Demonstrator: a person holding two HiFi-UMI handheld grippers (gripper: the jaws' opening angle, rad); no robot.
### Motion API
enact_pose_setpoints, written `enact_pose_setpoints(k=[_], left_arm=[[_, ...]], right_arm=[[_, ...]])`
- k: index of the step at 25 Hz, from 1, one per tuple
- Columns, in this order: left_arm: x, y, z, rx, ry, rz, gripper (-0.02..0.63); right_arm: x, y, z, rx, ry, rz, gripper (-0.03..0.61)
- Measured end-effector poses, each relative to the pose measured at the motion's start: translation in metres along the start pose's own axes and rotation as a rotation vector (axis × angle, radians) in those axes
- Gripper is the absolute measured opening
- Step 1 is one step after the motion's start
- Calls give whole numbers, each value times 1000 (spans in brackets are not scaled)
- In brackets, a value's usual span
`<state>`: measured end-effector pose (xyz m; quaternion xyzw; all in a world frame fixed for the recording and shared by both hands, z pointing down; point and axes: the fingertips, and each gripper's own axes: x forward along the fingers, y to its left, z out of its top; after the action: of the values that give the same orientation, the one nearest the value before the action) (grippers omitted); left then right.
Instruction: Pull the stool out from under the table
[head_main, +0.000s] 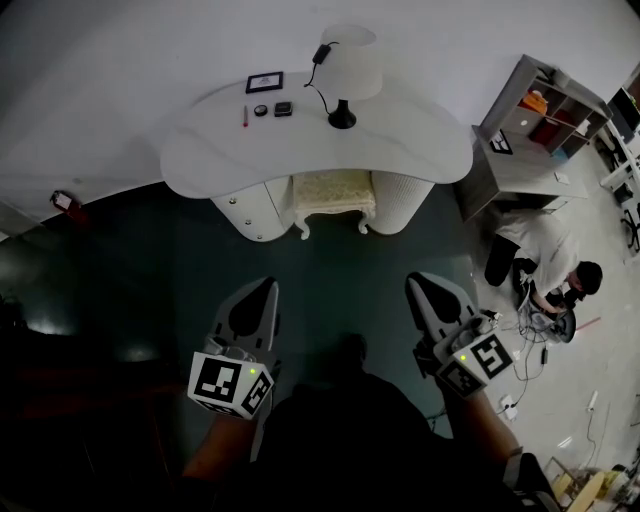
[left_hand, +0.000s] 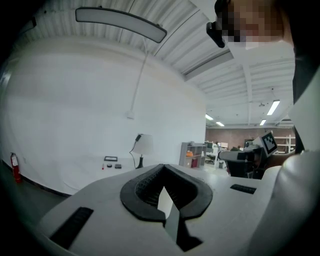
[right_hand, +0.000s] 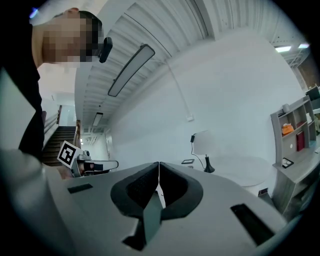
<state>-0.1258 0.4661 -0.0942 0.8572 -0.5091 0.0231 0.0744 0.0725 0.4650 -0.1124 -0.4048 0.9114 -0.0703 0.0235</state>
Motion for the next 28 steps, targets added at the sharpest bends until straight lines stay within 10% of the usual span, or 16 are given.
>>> enact_pose_setpoints(k=[16,28], left_arm=[[121,8,-1,-47,69,40,11],[206,95,-5,-77,91,-40,11]], right_arm=[[57,-108,-17,101,75,47,17],[182,-143,-13,46,119,39,17]])
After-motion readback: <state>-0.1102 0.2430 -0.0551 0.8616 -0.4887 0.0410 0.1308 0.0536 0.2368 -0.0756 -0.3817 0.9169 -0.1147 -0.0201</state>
